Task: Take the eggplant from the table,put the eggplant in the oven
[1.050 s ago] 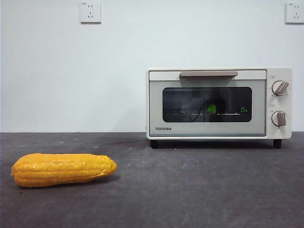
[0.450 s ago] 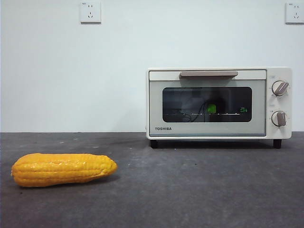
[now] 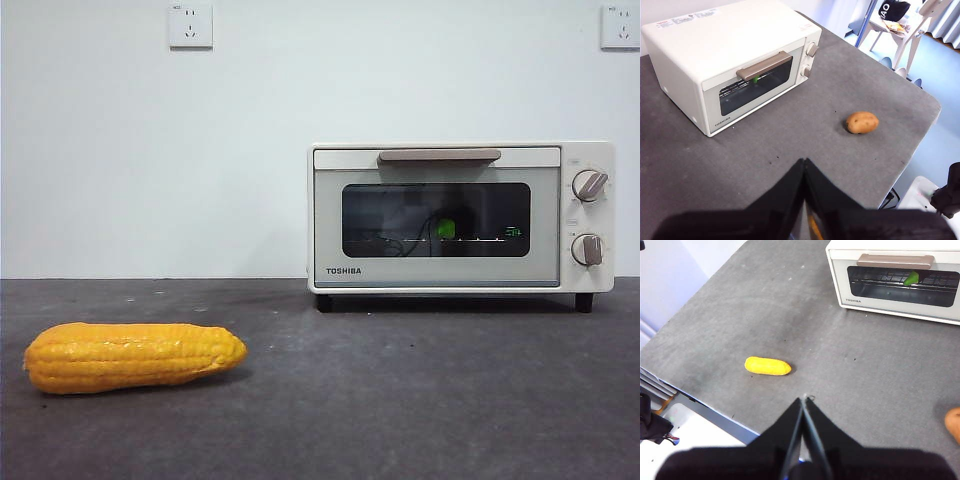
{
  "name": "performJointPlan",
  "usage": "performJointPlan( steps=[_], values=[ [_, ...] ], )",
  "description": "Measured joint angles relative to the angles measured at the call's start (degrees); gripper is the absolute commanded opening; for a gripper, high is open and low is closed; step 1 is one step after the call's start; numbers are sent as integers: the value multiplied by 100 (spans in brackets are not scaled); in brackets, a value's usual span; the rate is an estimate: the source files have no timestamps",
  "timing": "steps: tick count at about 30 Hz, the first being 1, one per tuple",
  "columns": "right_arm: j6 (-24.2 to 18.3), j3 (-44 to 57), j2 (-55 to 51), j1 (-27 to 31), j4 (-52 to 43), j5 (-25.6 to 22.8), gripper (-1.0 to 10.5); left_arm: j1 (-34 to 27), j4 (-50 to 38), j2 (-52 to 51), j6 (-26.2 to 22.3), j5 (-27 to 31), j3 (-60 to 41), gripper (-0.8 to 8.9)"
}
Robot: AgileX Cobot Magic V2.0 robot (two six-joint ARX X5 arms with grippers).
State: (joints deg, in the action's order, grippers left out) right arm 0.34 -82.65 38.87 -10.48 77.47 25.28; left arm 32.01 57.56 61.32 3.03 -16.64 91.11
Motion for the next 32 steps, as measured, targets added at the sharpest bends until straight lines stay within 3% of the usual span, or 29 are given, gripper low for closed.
performJointPlan(
  steps=[32],
  values=[
    [-2,0,938,0,0,0,1,0,-144,31,-103,2,0,-2]
  ],
)
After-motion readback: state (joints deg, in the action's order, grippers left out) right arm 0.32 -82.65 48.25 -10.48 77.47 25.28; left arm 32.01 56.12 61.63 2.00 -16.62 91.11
